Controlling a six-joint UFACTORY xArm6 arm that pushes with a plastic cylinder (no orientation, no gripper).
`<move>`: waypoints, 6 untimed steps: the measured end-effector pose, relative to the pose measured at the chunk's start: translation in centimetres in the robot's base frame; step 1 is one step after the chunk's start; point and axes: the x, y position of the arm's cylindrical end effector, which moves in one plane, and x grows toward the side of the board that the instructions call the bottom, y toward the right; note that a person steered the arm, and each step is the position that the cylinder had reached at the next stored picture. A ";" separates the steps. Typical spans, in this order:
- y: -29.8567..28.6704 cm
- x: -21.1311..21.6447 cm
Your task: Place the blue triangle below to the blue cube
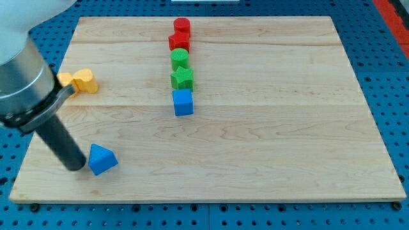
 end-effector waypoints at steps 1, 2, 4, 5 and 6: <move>4.3 -1.2; 8.0 -1.5; 10.3 1.6; 13.8 -0.4; 13.9 -1.8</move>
